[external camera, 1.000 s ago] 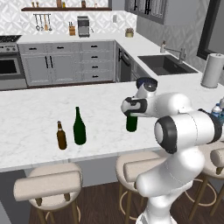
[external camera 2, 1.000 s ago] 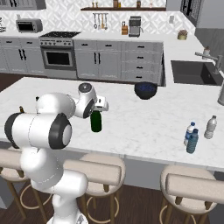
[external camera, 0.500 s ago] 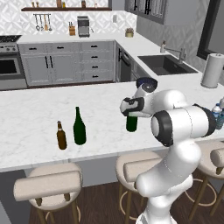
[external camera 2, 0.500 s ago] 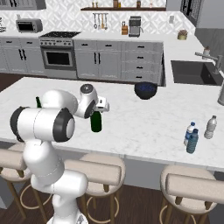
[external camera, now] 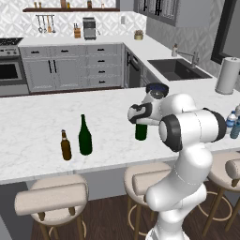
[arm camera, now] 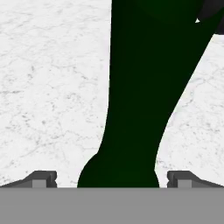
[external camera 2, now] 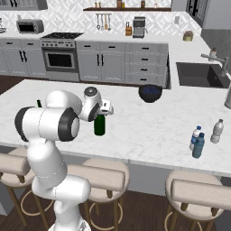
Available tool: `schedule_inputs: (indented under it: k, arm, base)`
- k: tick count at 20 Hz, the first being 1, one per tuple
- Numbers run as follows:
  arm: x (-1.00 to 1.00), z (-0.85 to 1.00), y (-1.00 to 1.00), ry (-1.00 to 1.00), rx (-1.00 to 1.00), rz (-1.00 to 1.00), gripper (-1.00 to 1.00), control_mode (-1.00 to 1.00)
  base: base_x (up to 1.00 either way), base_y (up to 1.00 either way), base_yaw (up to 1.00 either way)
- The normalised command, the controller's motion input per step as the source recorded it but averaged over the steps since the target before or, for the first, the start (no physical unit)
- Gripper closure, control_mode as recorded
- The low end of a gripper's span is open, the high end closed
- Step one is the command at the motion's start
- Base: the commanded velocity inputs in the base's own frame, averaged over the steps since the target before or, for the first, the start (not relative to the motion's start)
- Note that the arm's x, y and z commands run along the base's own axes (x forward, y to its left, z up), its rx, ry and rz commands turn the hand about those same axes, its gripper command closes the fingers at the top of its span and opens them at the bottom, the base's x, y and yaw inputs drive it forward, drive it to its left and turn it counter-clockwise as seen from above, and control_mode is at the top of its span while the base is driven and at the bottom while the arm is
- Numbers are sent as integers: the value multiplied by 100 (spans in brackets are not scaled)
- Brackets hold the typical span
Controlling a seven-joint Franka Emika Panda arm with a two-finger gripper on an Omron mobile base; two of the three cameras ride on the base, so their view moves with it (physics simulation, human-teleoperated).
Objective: Move the plastic bottles in the middle to the plastics group, and the glass bottles in the middle to the glass group.
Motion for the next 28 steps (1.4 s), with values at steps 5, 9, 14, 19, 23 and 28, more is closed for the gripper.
schedule_inputs:
  k: [5,9,14,19,23,28]
  arm:
    - [-3,-18,0,0,0,0,100,-100]
    - [-5,-14,0,-2,0,0,100,-100]
    - [-25,0,6,-12,0,7,100,-100]
    - [-50,13,28,-3,8,30,100,-100]
    - [-46,11,52,0,3,30,100,-100]
    - [-33,0,55,-2,0,24,100,-100]
  base:
    - [0,0,0]
    - [0,0,0]
    - [0,0,0]
    - [0,0,0]
    - [0,0,0]
    - [0,0,0]
